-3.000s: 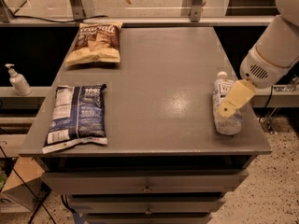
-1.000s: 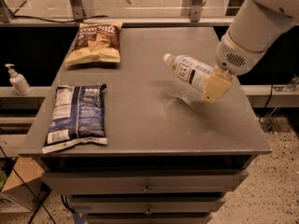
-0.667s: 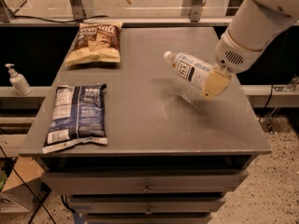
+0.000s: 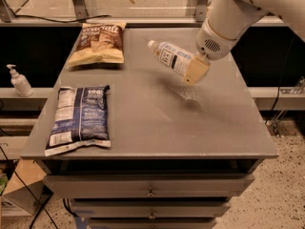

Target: Move blue plastic bottle near brown chip bag

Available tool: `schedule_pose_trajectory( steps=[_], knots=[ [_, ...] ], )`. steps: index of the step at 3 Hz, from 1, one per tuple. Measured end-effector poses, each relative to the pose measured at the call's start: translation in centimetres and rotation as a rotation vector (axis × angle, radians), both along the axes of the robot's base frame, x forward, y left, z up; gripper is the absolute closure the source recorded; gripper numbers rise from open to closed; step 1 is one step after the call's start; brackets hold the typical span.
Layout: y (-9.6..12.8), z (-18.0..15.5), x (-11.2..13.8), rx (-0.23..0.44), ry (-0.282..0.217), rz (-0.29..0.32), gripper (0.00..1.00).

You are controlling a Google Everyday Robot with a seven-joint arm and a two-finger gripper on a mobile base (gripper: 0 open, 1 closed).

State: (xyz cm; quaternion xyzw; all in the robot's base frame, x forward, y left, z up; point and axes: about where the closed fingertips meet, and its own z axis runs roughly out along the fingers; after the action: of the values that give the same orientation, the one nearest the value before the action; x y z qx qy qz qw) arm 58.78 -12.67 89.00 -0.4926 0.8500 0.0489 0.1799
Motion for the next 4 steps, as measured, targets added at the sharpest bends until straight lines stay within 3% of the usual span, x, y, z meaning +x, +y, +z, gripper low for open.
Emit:
schedule_pose_trajectory(
  steps=[2,4],
  knots=[
    [5.4,-2.2,6.8,0.076,0.007,0.041,1.0],
    [9.7,-4.0,11.3,0.172,0.028,0.053,0.59]
  ],
)
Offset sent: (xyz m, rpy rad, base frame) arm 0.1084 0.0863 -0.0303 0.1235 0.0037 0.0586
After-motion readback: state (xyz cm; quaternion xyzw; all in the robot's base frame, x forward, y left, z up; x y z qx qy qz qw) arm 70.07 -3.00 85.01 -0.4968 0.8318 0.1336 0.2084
